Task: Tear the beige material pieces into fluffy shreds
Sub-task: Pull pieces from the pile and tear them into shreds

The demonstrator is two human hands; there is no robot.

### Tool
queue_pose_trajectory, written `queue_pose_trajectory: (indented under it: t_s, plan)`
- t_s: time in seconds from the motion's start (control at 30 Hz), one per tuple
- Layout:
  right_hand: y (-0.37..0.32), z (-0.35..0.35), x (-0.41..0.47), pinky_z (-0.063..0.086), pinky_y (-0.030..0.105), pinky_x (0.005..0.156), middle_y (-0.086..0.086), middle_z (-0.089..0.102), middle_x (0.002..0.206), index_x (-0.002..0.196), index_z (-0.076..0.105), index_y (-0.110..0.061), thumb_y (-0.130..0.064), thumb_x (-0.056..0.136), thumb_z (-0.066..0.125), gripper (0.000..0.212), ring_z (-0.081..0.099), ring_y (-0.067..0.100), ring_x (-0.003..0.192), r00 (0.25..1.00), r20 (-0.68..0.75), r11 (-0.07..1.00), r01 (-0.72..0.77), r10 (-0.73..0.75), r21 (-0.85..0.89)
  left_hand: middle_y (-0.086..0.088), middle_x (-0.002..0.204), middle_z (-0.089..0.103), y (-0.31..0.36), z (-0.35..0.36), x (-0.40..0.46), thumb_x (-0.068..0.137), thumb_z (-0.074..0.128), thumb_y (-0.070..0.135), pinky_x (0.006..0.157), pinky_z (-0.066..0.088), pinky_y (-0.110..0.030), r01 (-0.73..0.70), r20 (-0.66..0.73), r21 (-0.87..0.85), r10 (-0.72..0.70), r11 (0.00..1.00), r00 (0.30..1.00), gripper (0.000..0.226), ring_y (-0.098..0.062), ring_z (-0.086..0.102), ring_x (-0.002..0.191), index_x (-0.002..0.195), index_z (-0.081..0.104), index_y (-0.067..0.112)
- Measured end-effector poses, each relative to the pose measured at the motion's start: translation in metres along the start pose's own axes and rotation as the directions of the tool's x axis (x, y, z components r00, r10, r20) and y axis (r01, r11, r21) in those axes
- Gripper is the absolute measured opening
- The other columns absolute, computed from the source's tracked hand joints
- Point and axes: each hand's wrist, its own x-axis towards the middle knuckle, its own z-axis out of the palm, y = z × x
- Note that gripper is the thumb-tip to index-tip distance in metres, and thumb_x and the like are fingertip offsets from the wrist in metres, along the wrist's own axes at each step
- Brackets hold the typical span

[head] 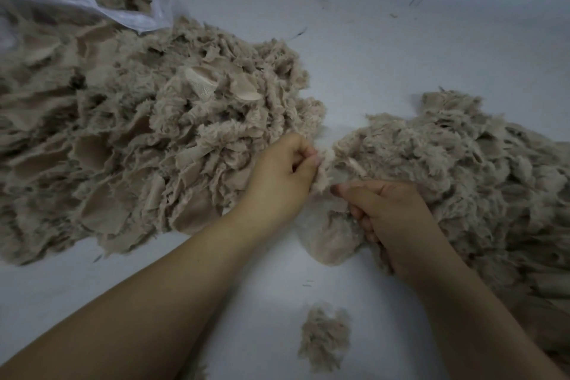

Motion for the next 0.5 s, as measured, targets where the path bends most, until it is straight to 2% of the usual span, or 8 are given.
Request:
queue_pose_trajectory:
  t_s: [0.07, 0.17, 0.3, 0.5]
  plan:
    - [-0.001, 0.001, -0.001, 0.026, 0.014, 0.034, -0.001, 0.043, 0.050, 0.063, 0.071, -0.011, -0.019, 0.090, 0.071, 0.029, 0.030, 0.004, 0.035, 0.999, 0.037, 1.000, 0.006, -0.007, 0.027, 0.003, 0.053, 0.053, 0.000, 0.005, -0.005, 0.094, 0.058, 0.001, 0.042, 0.034, -0.019, 0.076, 0.074, -0.126, -0.067, 0.989, 0.995, 0.020, -0.004, 0.041, 0.041, 0.080, 0.055, 0.015]
    - [-0.002, 0.001, -0.002, 0.028, 0.014, 0.034, -0.002, 0.044, 0.048, 0.076, 0.072, 0.000, -0.015, 0.091, 0.069, 0.022, 0.032, 0.004, 0.034, 0.999, 0.047, 0.997, 0.006, -0.010, 0.071, 0.005, 0.056, 0.054, 0.000, 0.010, -0.008, 0.094, 0.057, 0.000, 0.039, 0.033, -0.018, 0.119, 0.171, -0.187, -0.087, 0.975, 0.981, 0.021, -0.004, 0.040, 0.041, 0.090, 0.056, 0.021]
    - [-0.003, 0.001, -0.003, 0.031, 0.013, 0.032, -0.008, 0.050, 0.042, 0.071, 0.071, -0.009, -0.004, 0.093, 0.064, 0.024, 0.038, 0.000, 0.030, 1.000, -0.022, 0.993, -0.006, 0.008, 0.122, 0.000, 0.057, 0.053, 0.000, 0.011, -0.009, 0.093, 0.059, 0.000, 0.038, 0.033, -0.017, 0.099, 0.112, -0.198, -0.078, 0.975, 0.991, 0.021, -0.007, 0.040, 0.039, 0.085, 0.059, 0.020]
    - [-0.005, 0.002, -0.002, 0.027, 0.014, 0.033, -0.006, 0.048, 0.047, 0.067, 0.068, -0.013, -0.011, 0.094, 0.064, 0.028, 0.031, 0.003, 0.033, 1.000, -0.011, 0.991, -0.020, 0.021, 0.131, 0.006, 0.049, 0.055, 0.003, 0.011, -0.014, 0.094, 0.055, -0.004, 0.037, 0.036, -0.015, 0.086, 0.136, -0.266, -0.051, 0.960, 0.989, 0.022, -0.004, 0.044, 0.037, 0.082, 0.056, 0.014]
